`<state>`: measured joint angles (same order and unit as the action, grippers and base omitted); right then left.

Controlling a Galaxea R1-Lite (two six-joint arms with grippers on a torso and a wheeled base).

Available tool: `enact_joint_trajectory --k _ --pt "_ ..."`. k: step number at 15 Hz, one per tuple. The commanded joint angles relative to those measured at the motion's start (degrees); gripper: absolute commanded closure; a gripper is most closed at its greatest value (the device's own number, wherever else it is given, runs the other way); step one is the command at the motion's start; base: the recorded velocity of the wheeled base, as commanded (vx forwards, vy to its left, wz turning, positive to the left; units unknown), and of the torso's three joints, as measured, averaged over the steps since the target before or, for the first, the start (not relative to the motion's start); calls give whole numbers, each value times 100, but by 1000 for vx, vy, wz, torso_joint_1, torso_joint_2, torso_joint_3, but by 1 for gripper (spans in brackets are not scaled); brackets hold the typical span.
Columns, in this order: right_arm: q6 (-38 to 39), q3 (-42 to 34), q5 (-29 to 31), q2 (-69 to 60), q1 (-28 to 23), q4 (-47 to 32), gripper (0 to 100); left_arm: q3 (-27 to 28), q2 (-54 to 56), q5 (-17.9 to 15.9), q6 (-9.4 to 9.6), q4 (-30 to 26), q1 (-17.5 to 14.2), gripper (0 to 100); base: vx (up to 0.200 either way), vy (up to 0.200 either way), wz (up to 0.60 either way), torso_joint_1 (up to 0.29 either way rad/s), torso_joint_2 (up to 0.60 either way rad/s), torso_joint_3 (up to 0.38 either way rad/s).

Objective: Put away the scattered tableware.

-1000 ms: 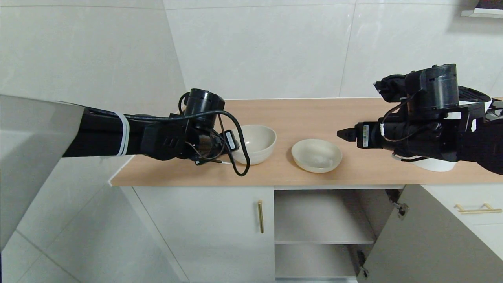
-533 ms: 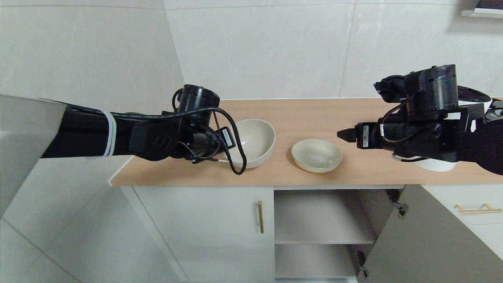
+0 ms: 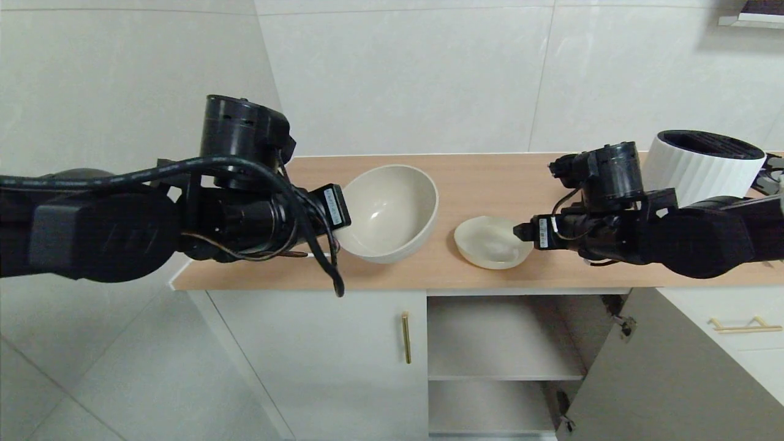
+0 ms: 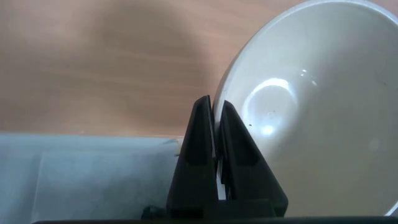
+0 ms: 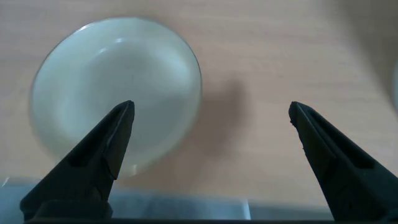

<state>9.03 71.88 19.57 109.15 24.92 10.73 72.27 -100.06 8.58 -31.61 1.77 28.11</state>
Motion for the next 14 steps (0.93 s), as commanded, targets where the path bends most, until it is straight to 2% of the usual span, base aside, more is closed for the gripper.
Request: enact_joint_trajectory --k 1,7,8,12,14 --pt "2 19 30 449 4 140 0 -230 338 -23 76 113 19 100 0 0 0 0 0 0" --pt "28 37 21 712 4 430 0 -257 435 -32 85 148 19 100 0 0 0 0 0 0" --pt "37 37 12 721 4 430 100 -266 452 -32 85 148 28 100 0 0 0 0 0 0" --pt "187 46 -23 704 -4 580 100 -327 602 -41 111 148 37 100 0 0 0 0 0 0" --pt "310 46 -41 519 -4 562 100 -450 619 -32 357 148 45 100 0 0 0 0 0 0"
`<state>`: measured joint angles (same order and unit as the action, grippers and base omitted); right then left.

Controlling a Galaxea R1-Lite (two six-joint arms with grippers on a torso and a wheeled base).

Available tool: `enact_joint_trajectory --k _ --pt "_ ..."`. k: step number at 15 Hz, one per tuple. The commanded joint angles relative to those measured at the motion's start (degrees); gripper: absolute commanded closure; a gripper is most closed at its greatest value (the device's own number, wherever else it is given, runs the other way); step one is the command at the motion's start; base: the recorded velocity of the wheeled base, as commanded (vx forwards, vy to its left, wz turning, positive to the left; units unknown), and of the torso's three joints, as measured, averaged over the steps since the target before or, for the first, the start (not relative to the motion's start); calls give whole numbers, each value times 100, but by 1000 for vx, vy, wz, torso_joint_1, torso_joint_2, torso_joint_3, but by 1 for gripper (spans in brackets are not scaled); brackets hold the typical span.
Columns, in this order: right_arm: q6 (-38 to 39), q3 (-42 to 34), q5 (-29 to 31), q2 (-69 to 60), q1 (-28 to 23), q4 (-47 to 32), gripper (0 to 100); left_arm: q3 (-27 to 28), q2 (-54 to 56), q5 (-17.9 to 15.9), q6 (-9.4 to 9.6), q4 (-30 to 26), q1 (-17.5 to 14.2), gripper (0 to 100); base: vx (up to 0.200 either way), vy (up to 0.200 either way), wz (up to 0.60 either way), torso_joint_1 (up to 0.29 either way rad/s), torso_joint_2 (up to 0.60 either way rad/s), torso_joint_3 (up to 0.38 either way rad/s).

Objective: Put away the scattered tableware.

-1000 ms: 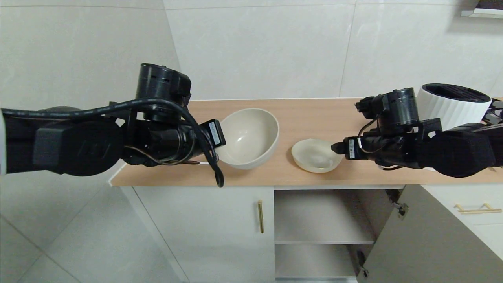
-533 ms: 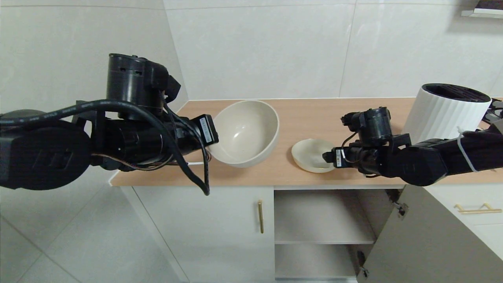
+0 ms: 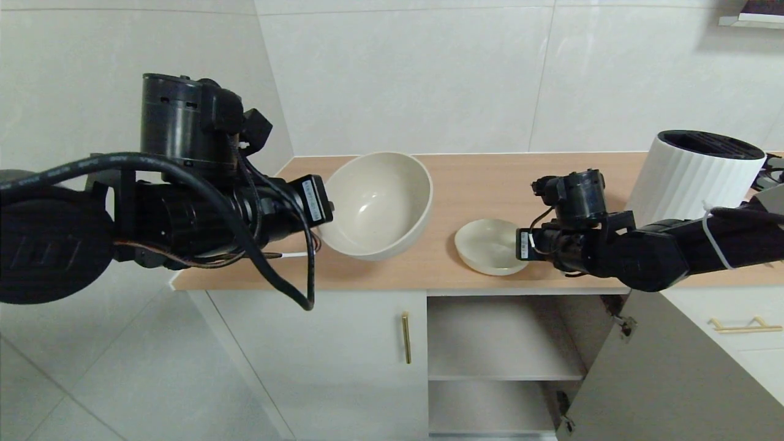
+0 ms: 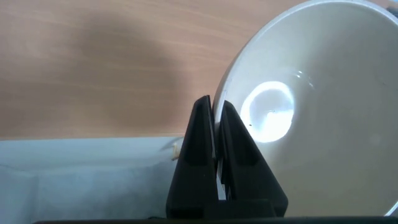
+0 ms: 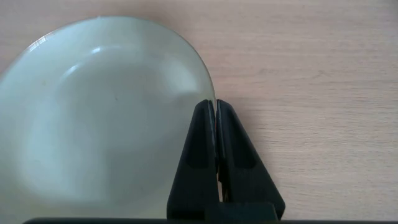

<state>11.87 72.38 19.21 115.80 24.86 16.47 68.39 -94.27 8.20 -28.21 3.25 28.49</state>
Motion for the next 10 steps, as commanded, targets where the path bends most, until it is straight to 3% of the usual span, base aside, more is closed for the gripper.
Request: enact_joint_trajectory --k 1,5,8,10 --pt "52 -13 -5 -277 -16 -30 100 -177 102 6 140 0 60 100 0 0 0 0 0 0" --pt "69 -241 -207 -1147 -192 -355 100 -774 682 15 307 -9 104 100 0 0 0 0 0 0" --pt "298 -628 -1183 -2070 -201 -1357 100 -1135 875 15 351 -9 104 100 0 0 0 0 0 0" --pt "307 -1041 -1368 -2457 -95 -1708 100 -1249 937 15 351 -9 104 100 0 0 0 0 0 0"
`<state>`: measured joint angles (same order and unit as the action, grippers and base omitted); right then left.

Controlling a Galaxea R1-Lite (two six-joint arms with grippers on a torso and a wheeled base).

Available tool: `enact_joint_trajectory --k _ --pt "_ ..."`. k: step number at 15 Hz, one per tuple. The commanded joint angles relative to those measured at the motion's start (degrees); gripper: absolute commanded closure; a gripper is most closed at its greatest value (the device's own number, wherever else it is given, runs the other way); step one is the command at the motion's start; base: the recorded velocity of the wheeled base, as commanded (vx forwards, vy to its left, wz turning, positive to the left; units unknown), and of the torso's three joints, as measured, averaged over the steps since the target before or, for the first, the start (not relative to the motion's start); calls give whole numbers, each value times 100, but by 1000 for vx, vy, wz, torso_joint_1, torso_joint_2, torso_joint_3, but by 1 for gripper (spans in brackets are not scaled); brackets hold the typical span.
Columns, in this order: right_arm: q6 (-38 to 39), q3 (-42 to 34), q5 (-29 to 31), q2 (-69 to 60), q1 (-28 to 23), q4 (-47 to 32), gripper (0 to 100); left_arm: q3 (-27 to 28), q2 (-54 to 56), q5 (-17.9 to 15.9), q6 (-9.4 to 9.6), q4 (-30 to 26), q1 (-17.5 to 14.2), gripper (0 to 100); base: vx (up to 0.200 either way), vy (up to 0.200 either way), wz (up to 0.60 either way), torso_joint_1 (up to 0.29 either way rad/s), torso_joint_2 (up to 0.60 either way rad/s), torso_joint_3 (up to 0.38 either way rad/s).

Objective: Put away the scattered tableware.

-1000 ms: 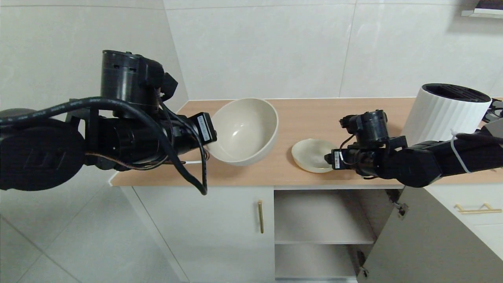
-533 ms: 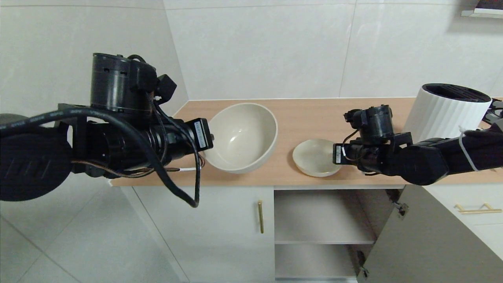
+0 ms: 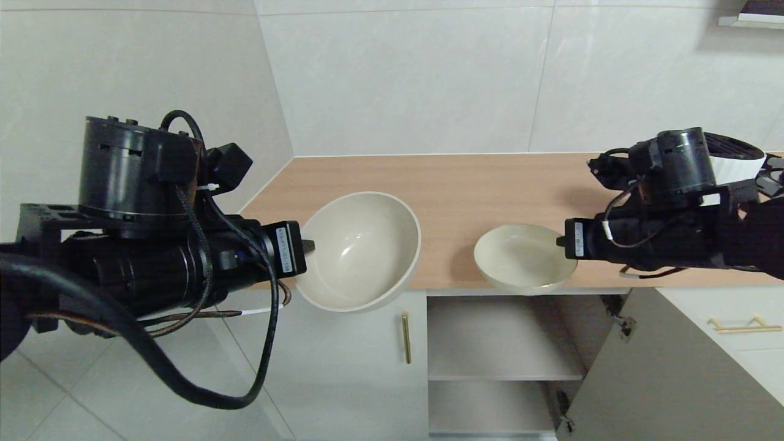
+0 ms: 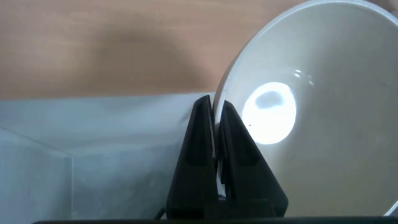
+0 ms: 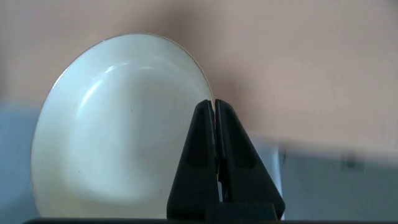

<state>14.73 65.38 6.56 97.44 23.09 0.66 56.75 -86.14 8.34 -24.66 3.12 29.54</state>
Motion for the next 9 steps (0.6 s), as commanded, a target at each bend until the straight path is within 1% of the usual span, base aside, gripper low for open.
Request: enact_joint_trajectory --k 1,3,4,7,9 --pt "22 -552 -102 -726 99 -127 100 -94 132 1 -12 4 -1 100 0 0 0 0 0 0" --pt "30 -807 -129 -849 99 -127 100 -94 124 10 -21 -4 17 100 -200 0 0 2 0 2" --pt "22 -948 -137 -885 117 -127 100 -129 124 10 -30 -4 26 100 -200 -200 0 17 -2 2" --pt "30 -1168 -146 -885 170 -119 100 -138 141 10 -30 -13 43 100 -200 0 0 -6 -2 4" --pt "-5 -1300 -137 -867 161 -92 100 -173 106 10 -12 -13 61 100 0 0 0 0 0 0"
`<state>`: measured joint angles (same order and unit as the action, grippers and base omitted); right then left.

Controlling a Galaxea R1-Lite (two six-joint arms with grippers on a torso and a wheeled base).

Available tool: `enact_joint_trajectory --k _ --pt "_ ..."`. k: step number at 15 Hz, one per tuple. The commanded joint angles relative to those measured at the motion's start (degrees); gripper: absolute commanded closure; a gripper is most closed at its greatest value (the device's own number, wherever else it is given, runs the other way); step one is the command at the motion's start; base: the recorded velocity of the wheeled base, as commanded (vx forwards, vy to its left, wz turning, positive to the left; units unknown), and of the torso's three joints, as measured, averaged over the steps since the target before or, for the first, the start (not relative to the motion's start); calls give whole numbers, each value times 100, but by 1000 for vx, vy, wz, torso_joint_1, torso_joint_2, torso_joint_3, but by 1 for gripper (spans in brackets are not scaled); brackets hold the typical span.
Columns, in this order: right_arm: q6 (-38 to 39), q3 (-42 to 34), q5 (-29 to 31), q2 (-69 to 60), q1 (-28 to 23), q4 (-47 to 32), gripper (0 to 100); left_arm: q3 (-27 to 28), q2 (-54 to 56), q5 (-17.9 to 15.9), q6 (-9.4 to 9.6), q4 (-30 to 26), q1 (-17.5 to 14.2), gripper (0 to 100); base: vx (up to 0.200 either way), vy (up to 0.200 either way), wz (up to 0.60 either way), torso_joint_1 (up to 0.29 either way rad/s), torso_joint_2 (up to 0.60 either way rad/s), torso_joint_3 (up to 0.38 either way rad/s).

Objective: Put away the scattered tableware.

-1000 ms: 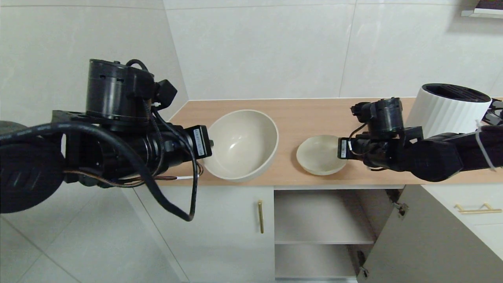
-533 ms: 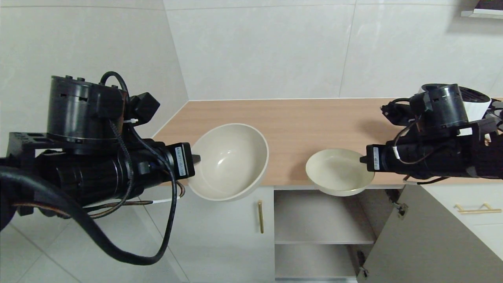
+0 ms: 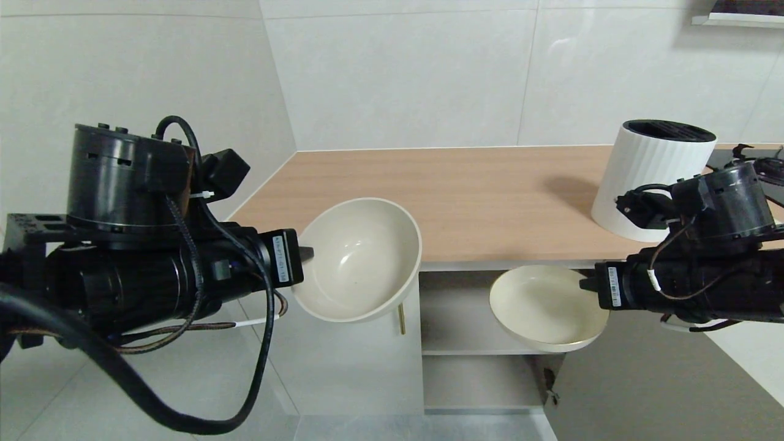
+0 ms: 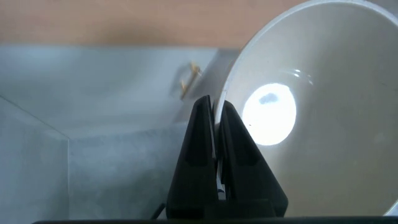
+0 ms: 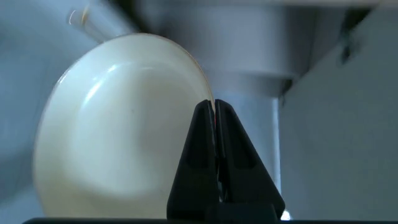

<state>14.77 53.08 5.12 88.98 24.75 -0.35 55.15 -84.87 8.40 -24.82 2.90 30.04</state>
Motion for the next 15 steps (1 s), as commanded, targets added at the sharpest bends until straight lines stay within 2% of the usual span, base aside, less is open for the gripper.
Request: enact_joint_trajectory --k 1,9,15 --pt "-10 -78 7 -3 4 71 100 -13 -47 4 3 9 20 100 0 0 0 0 0 0" --pt "-19 -122 15 383 74 158 100 -31 -73 -5 12 9 28 100 0 0 0 0 0 0" --pt "-19 -289 33 621 109 545 100 -31 -100 -5 12 9 28 100 0 0 0 -154 374 217"
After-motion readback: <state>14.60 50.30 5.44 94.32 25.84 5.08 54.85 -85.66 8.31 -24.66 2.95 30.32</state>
